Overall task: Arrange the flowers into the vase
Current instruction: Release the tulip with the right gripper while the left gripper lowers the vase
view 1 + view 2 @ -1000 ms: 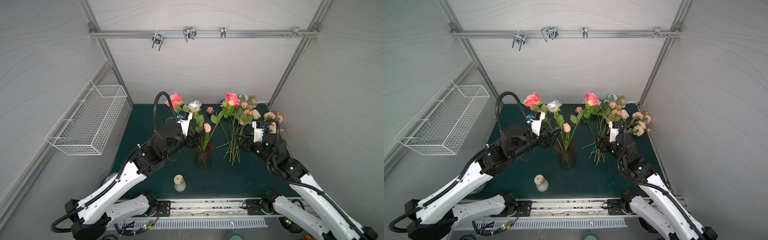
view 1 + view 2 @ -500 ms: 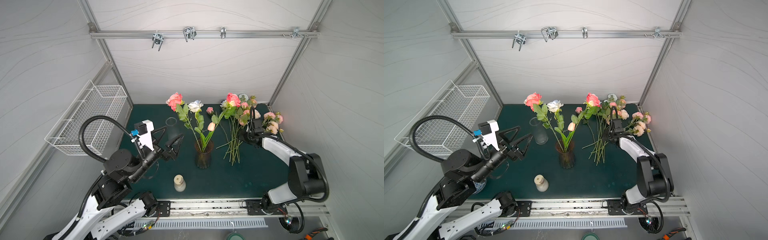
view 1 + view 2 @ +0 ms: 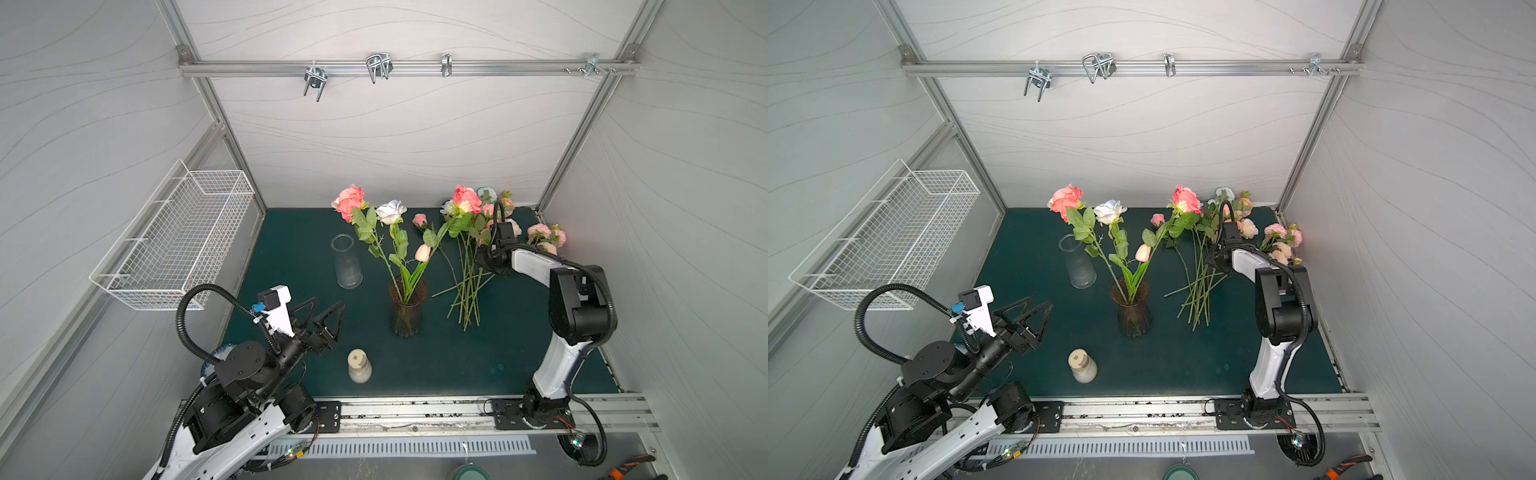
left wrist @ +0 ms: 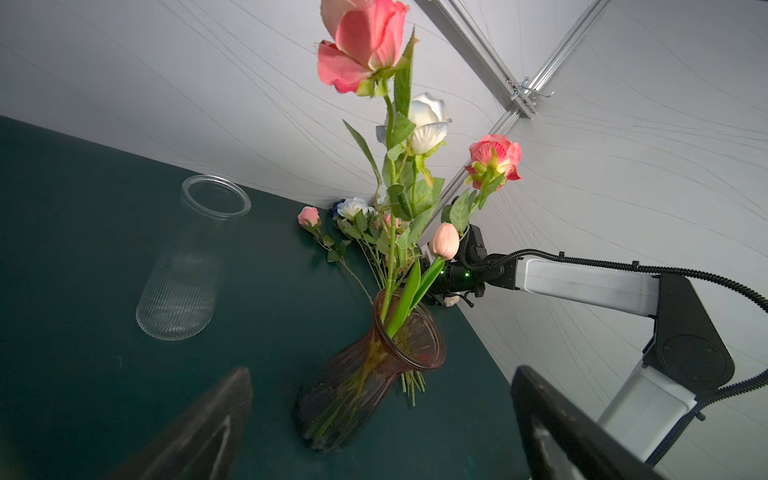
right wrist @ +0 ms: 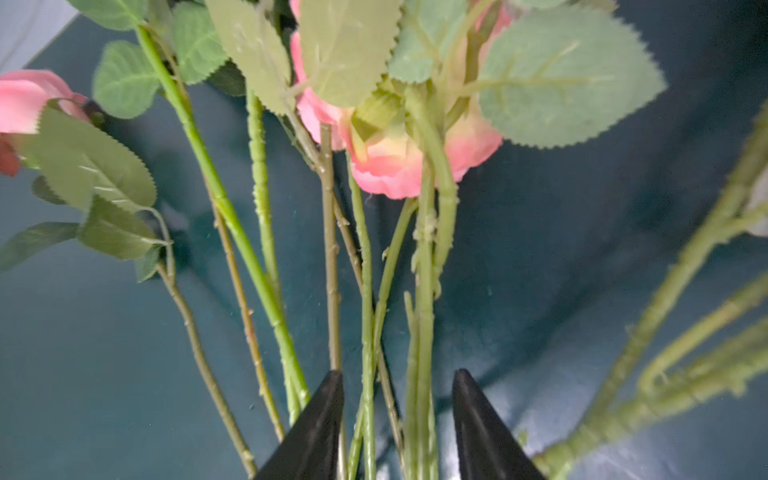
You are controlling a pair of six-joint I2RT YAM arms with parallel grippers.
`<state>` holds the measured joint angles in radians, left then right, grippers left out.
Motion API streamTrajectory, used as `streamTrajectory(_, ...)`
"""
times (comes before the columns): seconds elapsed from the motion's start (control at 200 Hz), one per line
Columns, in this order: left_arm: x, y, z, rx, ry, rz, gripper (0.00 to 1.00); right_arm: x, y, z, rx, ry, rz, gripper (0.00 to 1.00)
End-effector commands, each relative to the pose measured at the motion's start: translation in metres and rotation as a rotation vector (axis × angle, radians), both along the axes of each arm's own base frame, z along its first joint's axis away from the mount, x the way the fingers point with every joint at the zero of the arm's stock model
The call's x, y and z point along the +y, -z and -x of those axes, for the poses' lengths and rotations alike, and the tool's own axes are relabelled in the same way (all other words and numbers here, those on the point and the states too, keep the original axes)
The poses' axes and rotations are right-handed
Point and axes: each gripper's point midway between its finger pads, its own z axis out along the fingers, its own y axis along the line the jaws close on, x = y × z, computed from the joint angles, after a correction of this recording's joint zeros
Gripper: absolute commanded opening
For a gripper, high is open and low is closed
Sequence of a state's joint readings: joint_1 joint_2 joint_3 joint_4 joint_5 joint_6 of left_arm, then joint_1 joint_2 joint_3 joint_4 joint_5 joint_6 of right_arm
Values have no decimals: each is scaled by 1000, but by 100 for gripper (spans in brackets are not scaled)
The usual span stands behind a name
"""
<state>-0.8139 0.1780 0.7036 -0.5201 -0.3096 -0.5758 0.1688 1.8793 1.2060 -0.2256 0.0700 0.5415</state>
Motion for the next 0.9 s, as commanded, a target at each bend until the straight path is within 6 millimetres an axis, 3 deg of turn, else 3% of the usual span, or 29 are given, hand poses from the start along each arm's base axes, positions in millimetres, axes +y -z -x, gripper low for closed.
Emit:
streamTrajectory(0.0,8,-3,-2,11,-44,30,99,-5,12,-1,39,14,16,41)
streamTrajectory(0.175,4,-8,-1,4,-26,20,99,-9,-2,-2,-23,19,31,21)
streamTrajectory(0.385,-2,-13,-2,-2,0,7,99,-19,-54,0,-164,21,83,0)
streamTrajectory(0.56,-4,-21,-1,-15,11,10,99,-27,-109,15,-303,49,84,0)
streamTrajectory(0.765,-5,-28,1,-28,25,19,99,-28,-171,50,-473,63,70,0)
streamTrajectory(0.895,-7,-31,2,-28,35,15,99,-32,-202,71,-555,82,166,0)
